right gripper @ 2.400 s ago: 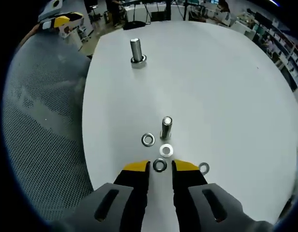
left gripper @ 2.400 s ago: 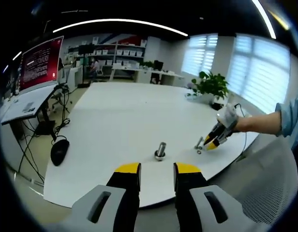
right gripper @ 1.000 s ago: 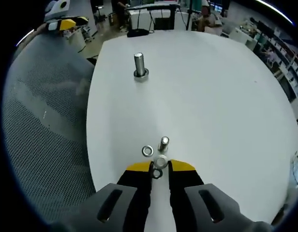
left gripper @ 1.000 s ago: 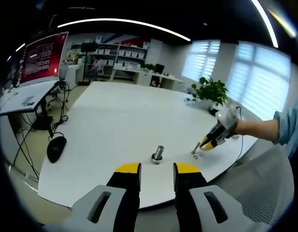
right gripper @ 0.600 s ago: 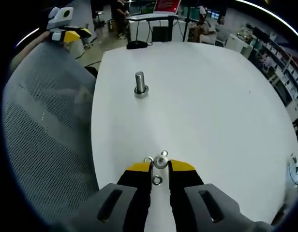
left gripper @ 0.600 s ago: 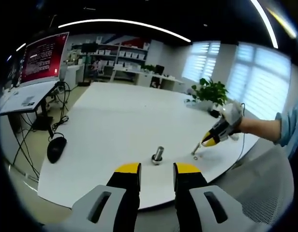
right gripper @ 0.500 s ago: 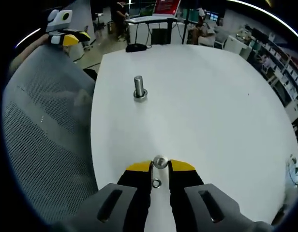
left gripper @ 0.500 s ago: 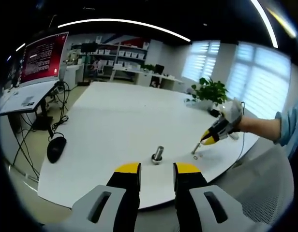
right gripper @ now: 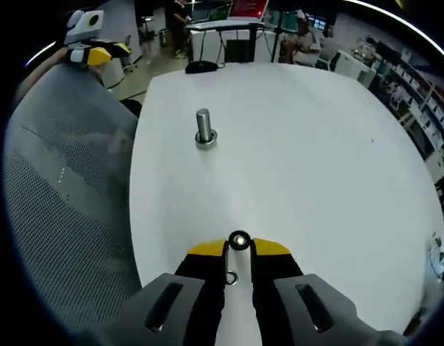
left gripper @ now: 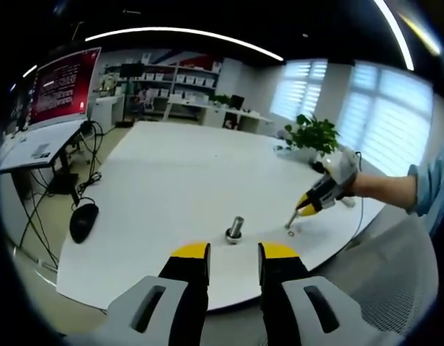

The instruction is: Place the washer onto the threaded stud by aligning its center hole with the stud, sliding it down to the base, and recovering from edge contact or off-axis alignment until the washer reaches the visible bottom stop.

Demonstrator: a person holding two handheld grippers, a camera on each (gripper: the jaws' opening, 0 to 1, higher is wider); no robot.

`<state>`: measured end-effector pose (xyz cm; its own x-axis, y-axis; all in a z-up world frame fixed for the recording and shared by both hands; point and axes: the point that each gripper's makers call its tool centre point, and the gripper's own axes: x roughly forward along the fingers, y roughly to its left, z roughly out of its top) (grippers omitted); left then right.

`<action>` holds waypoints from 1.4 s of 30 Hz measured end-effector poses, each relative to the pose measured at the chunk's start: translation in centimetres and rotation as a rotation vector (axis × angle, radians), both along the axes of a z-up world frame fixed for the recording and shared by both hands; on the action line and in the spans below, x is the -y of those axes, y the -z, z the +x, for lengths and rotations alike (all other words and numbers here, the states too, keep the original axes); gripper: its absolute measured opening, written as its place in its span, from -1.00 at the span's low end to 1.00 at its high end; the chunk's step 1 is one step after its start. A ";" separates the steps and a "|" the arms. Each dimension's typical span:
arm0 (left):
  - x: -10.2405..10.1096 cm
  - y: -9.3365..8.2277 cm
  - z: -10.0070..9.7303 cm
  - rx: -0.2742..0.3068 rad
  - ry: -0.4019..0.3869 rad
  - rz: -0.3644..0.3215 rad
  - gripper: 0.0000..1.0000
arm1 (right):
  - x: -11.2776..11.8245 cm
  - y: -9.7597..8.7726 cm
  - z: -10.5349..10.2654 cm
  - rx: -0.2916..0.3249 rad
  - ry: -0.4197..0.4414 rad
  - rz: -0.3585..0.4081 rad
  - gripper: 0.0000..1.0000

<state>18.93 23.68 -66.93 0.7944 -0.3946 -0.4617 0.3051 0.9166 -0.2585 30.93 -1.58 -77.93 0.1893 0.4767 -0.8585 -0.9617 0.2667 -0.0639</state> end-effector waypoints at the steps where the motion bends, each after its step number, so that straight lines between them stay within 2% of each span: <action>1: 0.0 0.0 0.0 -0.001 0.001 0.001 -0.51 | 0.0 0.0 0.0 0.001 -0.002 -0.001 -0.72; 9: 0.0 -0.1 0.0 0.003 -0.002 -0.001 -0.51 | -0.2 0.1 0.1 0.009 -0.047 -0.060 -0.72; 12: 0.0 -0.1 0.0 0.004 -0.003 -0.004 -0.51 | 0.1 0.3 0.1 0.015 -0.082 -0.107 -0.72; 22: 0.0 -0.1 0.1 0.006 -0.004 -0.005 -0.51 | -0.1 0.9 0.3 -0.011 -0.153 -0.202 -0.72; 42: -0.1 0.0 0.1 0.000 -0.008 -0.007 -0.51 | -0.1 5.2 0.2 -0.059 -0.173 -0.264 -0.72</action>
<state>19.07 23.79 -66.88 0.7978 -0.3913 -0.4587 0.2975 0.9172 -0.2650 31.11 -1.46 -83.14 0.0706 0.2566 -0.9639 -0.9954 0.0803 -0.0515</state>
